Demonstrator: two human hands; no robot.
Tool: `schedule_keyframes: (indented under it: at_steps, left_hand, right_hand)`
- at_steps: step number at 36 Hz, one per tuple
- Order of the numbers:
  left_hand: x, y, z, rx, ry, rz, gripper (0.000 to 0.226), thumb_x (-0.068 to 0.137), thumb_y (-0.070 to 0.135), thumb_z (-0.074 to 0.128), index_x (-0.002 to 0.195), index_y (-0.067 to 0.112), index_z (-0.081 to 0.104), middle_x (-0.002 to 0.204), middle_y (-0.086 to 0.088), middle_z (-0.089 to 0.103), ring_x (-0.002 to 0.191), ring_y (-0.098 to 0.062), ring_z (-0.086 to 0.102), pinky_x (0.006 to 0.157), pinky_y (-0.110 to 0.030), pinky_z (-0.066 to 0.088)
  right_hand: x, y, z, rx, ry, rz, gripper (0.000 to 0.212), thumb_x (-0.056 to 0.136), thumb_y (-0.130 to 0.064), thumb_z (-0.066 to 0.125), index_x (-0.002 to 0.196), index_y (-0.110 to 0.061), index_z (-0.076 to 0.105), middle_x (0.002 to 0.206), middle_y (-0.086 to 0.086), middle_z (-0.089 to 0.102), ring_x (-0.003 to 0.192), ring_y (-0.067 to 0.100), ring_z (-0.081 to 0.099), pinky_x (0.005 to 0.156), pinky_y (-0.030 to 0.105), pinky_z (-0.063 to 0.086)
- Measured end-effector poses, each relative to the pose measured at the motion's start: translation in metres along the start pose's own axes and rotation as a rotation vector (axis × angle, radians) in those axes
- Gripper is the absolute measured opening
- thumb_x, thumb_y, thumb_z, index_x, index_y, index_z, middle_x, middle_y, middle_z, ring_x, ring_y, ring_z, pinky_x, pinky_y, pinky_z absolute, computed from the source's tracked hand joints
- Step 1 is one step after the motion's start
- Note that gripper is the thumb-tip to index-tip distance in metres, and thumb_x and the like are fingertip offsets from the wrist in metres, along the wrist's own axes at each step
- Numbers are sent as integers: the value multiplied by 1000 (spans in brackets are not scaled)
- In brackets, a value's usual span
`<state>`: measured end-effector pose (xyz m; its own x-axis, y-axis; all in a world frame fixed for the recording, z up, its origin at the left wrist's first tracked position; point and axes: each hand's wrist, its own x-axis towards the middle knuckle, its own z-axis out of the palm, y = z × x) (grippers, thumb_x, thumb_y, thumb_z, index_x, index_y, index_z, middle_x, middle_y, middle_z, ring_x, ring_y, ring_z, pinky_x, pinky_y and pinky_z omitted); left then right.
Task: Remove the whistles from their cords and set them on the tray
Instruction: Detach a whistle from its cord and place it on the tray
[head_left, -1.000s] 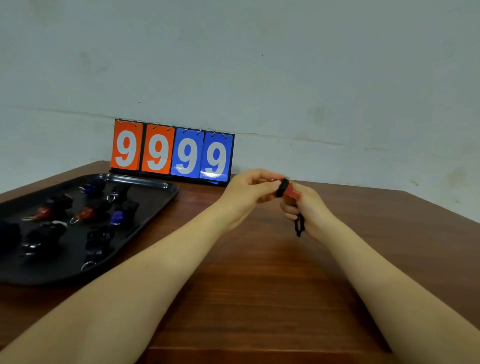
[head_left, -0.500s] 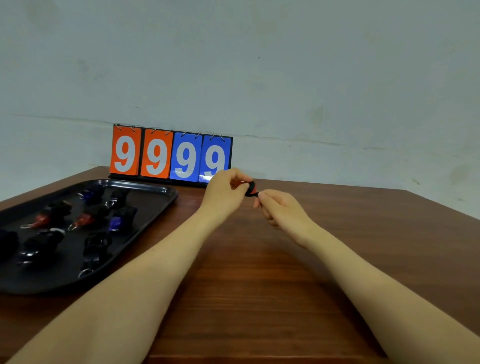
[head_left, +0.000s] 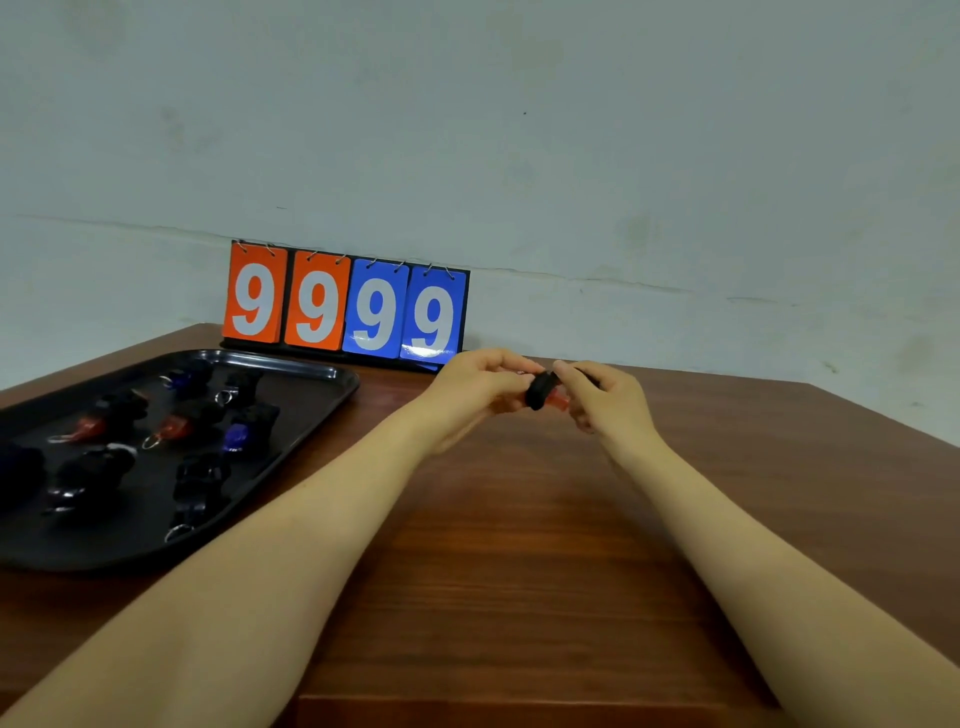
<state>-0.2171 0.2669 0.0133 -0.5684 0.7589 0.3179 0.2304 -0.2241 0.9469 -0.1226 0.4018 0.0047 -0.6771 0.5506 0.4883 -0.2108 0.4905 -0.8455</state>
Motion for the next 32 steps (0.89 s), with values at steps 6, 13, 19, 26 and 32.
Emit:
schedule_keyframes:
  at_steps: [6, 13, 19, 26, 32]
  left_hand:
    - [2, 2, 14, -377, 55, -51, 14, 94, -2, 53, 102, 4, 62, 93, -10, 66, 80, -14, 59, 63, -16, 51]
    - [6, 6, 15, -670, 192, -60, 14, 94, -1, 51, 102, 4, 61, 92, -11, 66, 76, -12, 59, 65, -17, 50]
    - [7, -2, 9, -564, 339, -68, 15, 95, -3, 49, 98, 7, 60, 96, -12, 64, 75, -13, 58, 63, -17, 49]
    - [8, -2, 7, -8, 397, 48, 12, 93, 4, 56, 95, 14, 63, 92, -5, 63, 79, -10, 58, 65, -14, 47]
    - [8, -2, 10, 256, 409, 150, 20, 94, 9, 56, 89, 28, 59, 89, 9, 60, 95, -13, 59, 73, -14, 44]
  right_hand:
    - [-1, 1, 3, 221, 29, 166, 24, 95, -19, 58, 72, -13, 62, 51, -5, 49, 48, 11, 41, 47, 23, 31]
    - [-3, 6, 10, 24, -5, 51, 21, 95, -23, 58, 79, -12, 65, 60, 0, 57, 52, 8, 51, 53, 22, 43]
    - [-7, 6, 17, -551, -131, -324, 12, 95, -21, 54, 90, -16, 63, 75, 0, 62, 69, 15, 55, 65, 29, 44]
    - [-3, 8, 15, -622, 55, -402, 10, 92, -26, 57, 89, -20, 65, 73, -6, 60, 66, 12, 52, 60, 30, 43]
    - [-5, 8, 18, -485, 107, -304, 11, 91, -23, 59, 84, -19, 66, 73, -5, 62, 70, 11, 55, 63, 29, 45]
